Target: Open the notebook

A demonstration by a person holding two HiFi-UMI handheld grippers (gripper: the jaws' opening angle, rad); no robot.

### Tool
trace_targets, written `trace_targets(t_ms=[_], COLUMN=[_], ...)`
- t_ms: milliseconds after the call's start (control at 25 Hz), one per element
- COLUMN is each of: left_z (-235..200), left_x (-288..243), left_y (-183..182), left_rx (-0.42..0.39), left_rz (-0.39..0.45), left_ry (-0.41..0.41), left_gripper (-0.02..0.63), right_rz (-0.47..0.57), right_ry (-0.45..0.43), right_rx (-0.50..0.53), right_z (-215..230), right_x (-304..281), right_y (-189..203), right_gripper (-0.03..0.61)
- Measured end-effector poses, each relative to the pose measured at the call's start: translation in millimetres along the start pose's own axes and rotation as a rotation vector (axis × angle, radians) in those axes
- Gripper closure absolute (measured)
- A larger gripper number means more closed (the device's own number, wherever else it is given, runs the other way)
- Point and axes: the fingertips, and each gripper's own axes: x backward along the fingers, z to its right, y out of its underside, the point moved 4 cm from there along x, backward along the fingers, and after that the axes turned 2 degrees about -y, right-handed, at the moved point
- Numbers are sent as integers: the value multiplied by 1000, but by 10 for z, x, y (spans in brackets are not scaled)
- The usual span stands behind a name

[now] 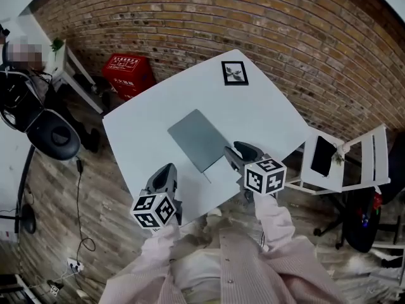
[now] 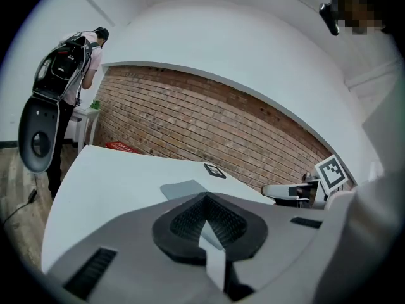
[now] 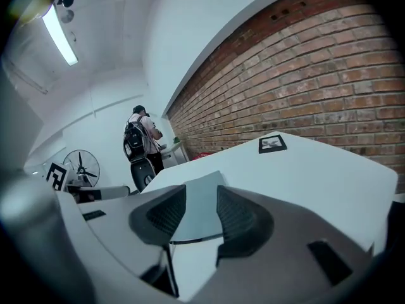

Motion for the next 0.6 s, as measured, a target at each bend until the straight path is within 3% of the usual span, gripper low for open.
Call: trace_targets(t_ms=[600], left_z=[-109], left_x=[-389], left_y=[227], left_rx=[91], left_rz=[-94], left_ry=[-51], left_gripper=[621], right_rz=[-237], right_ry=[8], right_rx=[-13], right_z=[490], right_x=[-589], right_y=[243], right_gripper=[423])
